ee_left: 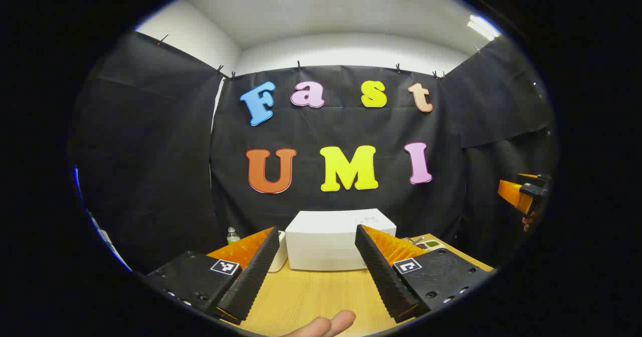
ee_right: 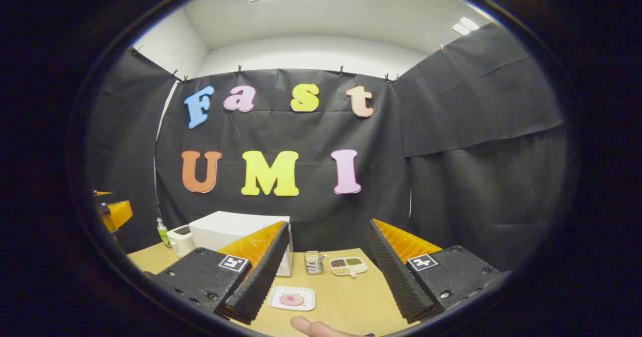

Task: Open the microwave oven with the left hand, put the food in, and close the microwave oven.

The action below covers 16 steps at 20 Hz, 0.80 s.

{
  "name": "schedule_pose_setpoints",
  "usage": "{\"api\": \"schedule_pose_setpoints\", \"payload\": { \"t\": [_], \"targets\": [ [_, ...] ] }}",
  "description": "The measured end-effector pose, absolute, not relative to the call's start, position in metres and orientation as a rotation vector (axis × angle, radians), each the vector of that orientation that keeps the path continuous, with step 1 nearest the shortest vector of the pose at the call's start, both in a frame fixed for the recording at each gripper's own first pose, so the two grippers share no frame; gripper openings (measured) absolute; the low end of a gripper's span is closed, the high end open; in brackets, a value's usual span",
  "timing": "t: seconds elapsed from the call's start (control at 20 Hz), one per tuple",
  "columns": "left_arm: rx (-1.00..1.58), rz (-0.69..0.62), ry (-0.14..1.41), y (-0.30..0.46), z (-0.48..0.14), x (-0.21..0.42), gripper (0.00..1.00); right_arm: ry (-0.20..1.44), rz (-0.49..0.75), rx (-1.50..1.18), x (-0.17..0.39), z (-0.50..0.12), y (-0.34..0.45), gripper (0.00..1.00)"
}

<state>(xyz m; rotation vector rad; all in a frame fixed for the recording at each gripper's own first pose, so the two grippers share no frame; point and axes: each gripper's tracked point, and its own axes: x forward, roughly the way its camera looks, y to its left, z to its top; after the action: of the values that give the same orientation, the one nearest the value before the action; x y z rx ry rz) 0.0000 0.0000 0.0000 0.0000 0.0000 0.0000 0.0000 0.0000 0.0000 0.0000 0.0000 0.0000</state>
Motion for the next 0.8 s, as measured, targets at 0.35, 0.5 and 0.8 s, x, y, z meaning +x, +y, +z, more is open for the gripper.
{"api": "schedule_pose_setpoints", "payload": {
  "t": [0.35, 0.5, 0.8],
  "targets": [
    [-0.003, -0.005, -0.023, -0.004, 0.011, -0.004, 0.95, -0.026, -0.014, -0.024, -0.005, 0.008, -0.009, 0.92],
    [-0.005, -0.015, -0.026, -0.008, 0.010, -0.005, 0.95, -0.027, -0.017, -0.025, -0.004, 0.008, -0.010, 0.92],
    [-0.002, -0.007, -0.014, -0.008, -0.001, 0.001, 0.95, -0.045, -0.025, -0.025, -0.002, 0.008, -0.018, 0.91]
  ]
}}
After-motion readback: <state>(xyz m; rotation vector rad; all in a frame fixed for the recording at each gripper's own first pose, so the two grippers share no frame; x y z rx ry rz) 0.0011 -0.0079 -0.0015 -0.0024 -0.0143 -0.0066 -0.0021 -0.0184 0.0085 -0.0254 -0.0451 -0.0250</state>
